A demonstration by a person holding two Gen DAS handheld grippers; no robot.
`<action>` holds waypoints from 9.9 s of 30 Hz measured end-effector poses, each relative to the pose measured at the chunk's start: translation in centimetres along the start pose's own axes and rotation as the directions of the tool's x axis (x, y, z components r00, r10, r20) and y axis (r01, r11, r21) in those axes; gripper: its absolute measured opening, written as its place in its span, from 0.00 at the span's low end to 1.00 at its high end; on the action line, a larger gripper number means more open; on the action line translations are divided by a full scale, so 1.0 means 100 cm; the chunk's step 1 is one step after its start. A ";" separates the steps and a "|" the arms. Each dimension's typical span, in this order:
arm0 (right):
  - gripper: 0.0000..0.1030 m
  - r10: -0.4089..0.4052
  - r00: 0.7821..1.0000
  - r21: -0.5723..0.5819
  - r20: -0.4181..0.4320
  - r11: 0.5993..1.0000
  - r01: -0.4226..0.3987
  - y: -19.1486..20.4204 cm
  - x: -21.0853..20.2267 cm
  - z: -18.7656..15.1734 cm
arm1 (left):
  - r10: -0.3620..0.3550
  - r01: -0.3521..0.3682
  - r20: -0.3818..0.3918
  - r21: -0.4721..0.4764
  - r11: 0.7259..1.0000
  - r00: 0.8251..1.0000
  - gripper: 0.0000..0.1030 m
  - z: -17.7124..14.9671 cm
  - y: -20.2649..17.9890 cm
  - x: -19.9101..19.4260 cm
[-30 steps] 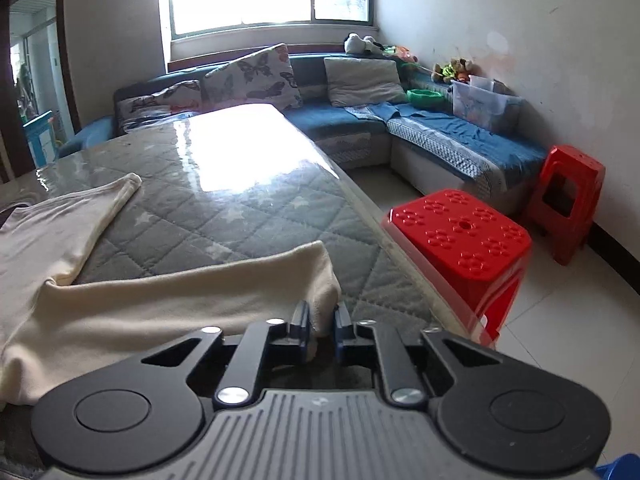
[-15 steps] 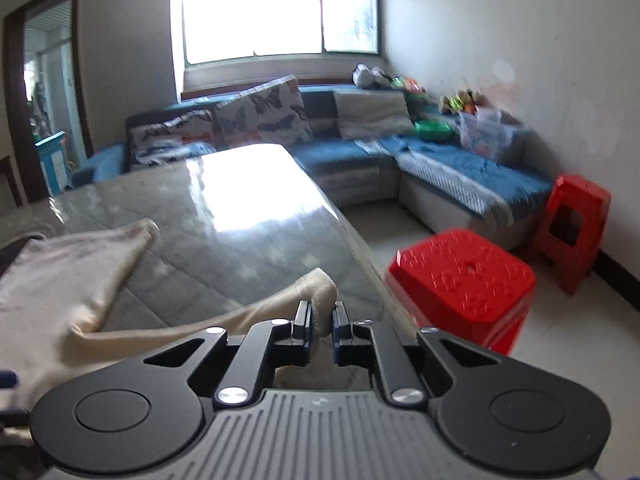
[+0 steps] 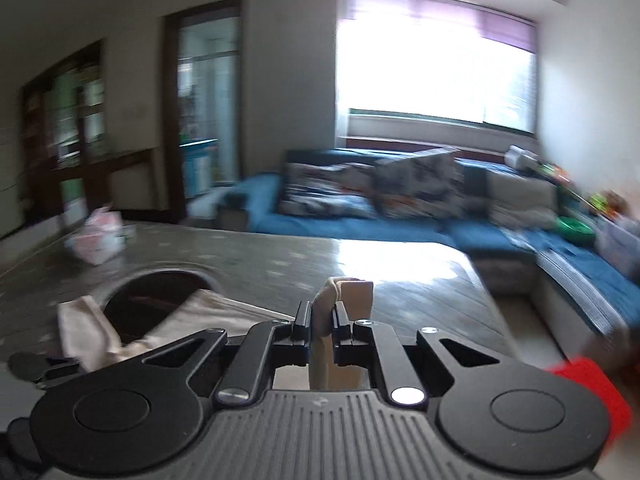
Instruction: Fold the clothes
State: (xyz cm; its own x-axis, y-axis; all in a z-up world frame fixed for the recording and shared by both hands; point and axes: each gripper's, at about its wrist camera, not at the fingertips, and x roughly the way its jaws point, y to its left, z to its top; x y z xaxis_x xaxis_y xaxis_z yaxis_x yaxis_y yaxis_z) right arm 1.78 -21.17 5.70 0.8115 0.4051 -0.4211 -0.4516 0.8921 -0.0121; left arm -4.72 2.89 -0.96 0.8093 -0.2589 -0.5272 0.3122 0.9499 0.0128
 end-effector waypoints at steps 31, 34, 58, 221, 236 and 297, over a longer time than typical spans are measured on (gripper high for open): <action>0.21 0.135 0.934 -0.048 -0.330 0.986 -0.160 0.028 0.058 -0.081 | 0.065 -0.066 -0.022 -0.041 0.997 0.998 0.60 -0.005 0.021 0.016; 0.21 0.138 0.933 -0.049 -0.334 0.985 -0.163 0.027 0.064 -0.087 | 0.075 -0.076 -0.050 -0.035 0.996 0.996 0.57 -0.007 0.021 0.026; 0.27 0.156 0.922 -0.142 -0.355 0.966 -0.218 0.053 0.066 -0.103 | 0.105 -0.111 -0.077 -0.085 0.990 0.992 0.47 -0.003 0.043 0.056; 0.52 0.254 0.892 -0.408 -0.374 0.818 -0.405 0.084 -0.007 -0.111 | -0.008 -0.003 0.035 0.300 0.954 0.999 0.13 -0.028 -0.002 -0.015; 0.17 0.273 0.900 -0.331 -0.340 0.861 -0.386 0.088 0.038 -0.109 | -0.010 0.006 0.014 0.253 0.967 1.000 0.37 -0.029 0.009 -0.009; 0.22 0.117 0.959 -0.034 -0.259 0.991 -0.130 0.025 0.177 -0.043 | 0.276 -0.270 -0.095 0.072 0.960 0.956 0.10 0.028 0.091 0.104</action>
State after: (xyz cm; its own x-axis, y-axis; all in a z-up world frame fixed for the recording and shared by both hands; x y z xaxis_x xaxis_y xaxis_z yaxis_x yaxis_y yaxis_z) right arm 13.38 -12.62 -5.72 0.6293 0.4412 -0.6397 -0.5660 0.8243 0.0117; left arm 7.92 8.33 -3.90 0.8127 0.0310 -0.5819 0.1172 0.9695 0.2154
